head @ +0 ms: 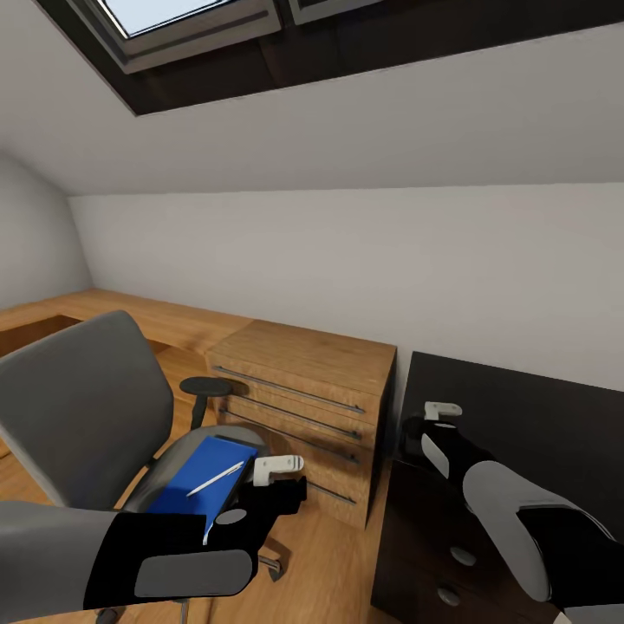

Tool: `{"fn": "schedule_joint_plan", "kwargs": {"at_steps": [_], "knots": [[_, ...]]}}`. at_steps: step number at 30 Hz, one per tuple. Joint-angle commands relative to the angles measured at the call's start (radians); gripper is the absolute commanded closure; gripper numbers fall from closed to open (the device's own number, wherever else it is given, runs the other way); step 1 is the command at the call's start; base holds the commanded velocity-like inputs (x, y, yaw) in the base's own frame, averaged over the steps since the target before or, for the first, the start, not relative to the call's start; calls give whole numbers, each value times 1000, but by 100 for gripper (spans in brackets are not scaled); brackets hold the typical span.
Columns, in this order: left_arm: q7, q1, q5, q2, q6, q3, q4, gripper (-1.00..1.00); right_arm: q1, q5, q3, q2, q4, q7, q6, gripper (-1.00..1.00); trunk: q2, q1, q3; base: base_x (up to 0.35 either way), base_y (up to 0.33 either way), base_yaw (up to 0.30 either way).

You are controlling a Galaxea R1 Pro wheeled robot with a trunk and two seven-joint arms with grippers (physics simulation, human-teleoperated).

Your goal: In the bedroom, organize the workspace by keeping the computer under the desk, ensuring the monitor is on the desk, placing the keyboard on the desk next to the monitor, placing the mouse on the desk next to the keyboard, moving the folder from the swivel chair onto the desk next to the mouse, stacking the notebook on top of the folder with the pen on top of the notebook, and positioning the swivel chair next to the desk.

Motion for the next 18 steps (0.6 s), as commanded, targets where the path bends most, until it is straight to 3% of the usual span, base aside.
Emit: {"fn": "schedule_joint_plan", "kwargs": {"at_steps": [1,18], "knots": [[0,-2,6,0,-9,-2,-1,-100,0,-16,7,0,16,-4,9,100,0,0,-1,0,0,0],[0,-2,6,6,-9,-1,-1,-100,0,-17,6,-1,16,-4,9,100,0,0,-1,0,0,0]]}}
